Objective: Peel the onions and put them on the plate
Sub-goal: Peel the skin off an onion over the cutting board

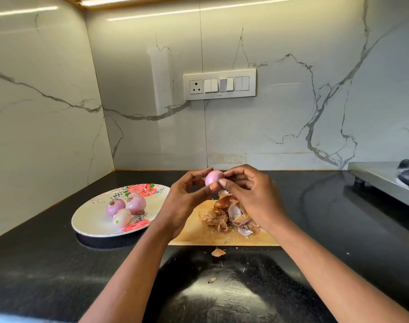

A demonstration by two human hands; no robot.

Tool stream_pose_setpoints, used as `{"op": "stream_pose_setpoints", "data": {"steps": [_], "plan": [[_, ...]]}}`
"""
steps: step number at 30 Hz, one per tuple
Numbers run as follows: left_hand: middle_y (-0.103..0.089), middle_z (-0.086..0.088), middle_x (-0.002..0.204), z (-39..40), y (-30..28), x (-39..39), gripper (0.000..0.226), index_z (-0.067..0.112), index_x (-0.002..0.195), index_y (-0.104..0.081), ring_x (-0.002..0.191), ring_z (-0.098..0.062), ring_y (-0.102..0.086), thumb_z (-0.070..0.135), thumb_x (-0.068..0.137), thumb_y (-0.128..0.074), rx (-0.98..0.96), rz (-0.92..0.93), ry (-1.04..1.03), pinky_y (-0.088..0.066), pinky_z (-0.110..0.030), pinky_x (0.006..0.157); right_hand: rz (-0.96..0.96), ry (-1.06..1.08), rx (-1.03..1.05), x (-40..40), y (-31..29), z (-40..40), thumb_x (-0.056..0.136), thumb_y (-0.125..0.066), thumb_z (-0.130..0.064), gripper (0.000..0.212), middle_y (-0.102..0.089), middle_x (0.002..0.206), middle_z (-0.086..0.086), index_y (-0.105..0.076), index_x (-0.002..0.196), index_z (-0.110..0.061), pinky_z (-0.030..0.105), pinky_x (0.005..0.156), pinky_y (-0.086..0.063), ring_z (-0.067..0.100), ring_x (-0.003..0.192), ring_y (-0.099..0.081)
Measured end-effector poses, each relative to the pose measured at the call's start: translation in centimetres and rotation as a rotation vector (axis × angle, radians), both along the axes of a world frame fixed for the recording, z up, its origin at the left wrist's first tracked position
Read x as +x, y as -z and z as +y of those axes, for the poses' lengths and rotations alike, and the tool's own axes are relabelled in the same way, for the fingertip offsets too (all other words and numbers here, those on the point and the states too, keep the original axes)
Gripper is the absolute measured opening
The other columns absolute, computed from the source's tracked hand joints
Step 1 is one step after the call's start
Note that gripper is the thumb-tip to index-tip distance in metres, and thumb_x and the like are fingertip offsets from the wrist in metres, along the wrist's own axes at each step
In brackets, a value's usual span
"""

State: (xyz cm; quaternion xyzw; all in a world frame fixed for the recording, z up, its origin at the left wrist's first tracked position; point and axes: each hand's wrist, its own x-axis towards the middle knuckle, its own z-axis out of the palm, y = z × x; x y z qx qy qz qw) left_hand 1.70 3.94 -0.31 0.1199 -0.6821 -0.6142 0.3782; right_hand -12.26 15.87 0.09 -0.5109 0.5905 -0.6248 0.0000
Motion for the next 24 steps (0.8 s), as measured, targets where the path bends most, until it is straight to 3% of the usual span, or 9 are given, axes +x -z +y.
{"op": "stream_pose_setpoints", "data": {"steps": [7,13,20,24], "plan": [[-0.066,-0.018,0.124,0.45,-0.23,0.13,0.049,0.014,0.123,-0.069,0.109,-0.027,-0.071,0.020,0.076,-0.078,0.072,0.022,0.065,-0.058,-0.028,0.087,-0.004,0.018,-0.020,-0.45,0.11,0.04,0.086,-0.079,-0.016,0.012,-0.077,0.085,-0.007,-0.073,0.092,-0.025,0.038,0.079,-0.063,0.007,0.082,-0.074],[-0.068,-0.016,0.125,0.37,-0.24,0.16,0.047,0.014,0.124,-0.068,0.111,-0.027,-0.071,0.019,0.078,-0.078,0.073,0.020,0.067,-0.058,-0.031,0.090,0.011,-0.011,-0.006,-0.26,0.07,0.03,0.085,-0.081,-0.026,0.013,-0.078,0.088,-0.008,-0.075,0.096,-0.024,0.035,0.081,-0.063,0.006,0.085,-0.074],[-0.071,-0.016,0.121,0.32,-0.15,0.06,0.045,0.013,0.125,-0.068,0.106,-0.026,-0.072,0.020,0.081,-0.074,0.095,0.007,0.096,-0.058,-0.031,0.091,-0.024,0.014,-0.018,-0.76,0.14,-0.03,0.089,-0.077,-0.017,0.008,-0.077,0.084,-0.004,-0.075,0.096,-0.021,0.041,0.079,-0.064,0.009,0.079,-0.075],[-0.073,-0.014,0.117,0.22,-0.17,0.05,0.046,0.013,0.127,-0.066,0.104,-0.025,-0.073,0.021,0.082,-0.072,0.098,0.002,0.100,-0.058,-0.033,0.092,0.005,0.021,0.000,-0.50,0.16,-0.10,0.087,-0.079,-0.028,0.009,-0.077,0.085,-0.008,-0.075,0.094,-0.025,0.034,0.078,-0.063,0.005,0.082,-0.073]]}}
